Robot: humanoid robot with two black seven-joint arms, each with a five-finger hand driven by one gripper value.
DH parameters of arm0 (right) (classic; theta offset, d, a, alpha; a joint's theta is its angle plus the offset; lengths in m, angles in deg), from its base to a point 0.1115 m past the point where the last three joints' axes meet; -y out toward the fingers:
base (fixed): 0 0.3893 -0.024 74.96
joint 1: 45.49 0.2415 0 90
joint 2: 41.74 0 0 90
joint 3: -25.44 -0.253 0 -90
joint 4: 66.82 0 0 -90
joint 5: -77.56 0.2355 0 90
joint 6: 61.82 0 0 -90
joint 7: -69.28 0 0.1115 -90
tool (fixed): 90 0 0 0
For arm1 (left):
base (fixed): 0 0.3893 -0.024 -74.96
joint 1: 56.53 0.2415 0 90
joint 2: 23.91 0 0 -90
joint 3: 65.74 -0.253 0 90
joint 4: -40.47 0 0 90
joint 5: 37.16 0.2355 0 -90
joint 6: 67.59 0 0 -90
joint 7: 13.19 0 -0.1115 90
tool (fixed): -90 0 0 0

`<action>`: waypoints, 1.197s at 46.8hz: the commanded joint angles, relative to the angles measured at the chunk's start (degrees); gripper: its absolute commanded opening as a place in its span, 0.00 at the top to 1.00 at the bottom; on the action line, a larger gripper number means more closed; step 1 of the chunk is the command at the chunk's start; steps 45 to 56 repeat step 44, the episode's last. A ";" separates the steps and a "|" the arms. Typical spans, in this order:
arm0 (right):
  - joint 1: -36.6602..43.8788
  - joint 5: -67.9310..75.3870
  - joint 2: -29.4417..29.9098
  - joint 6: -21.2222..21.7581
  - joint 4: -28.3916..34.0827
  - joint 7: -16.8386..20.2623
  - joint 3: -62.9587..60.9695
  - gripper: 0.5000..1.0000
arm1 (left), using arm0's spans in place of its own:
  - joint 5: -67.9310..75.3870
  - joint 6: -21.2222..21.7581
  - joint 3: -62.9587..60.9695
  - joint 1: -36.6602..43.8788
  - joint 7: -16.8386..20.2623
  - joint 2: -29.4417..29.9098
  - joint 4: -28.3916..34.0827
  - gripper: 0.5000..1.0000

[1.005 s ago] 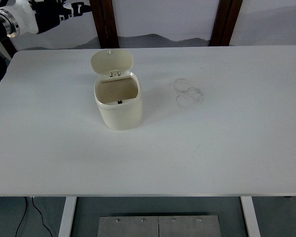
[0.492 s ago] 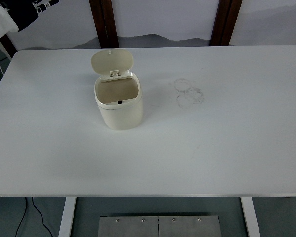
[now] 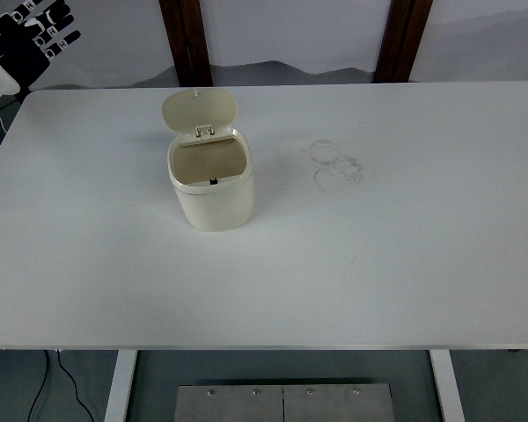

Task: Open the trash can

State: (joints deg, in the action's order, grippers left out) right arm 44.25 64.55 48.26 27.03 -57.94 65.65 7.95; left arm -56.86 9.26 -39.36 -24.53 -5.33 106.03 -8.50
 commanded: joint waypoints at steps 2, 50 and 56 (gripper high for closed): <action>0.00 -0.01 0.00 0.00 0.00 0.03 0.00 0.01 | 0.10 -0.04 0.78 0.96 0.75 -0.82 1.24 0.00; 0.00 -0.27 0.00 -0.09 0.00 -0.32 0.00 0.01 | 0.01 0.40 0.70 1.92 0.31 -1.09 1.42 0.00; 0.00 -0.27 0.00 -0.09 0.00 -0.32 0.00 0.01 | 0.01 0.40 0.70 1.92 0.31 -1.09 1.42 0.00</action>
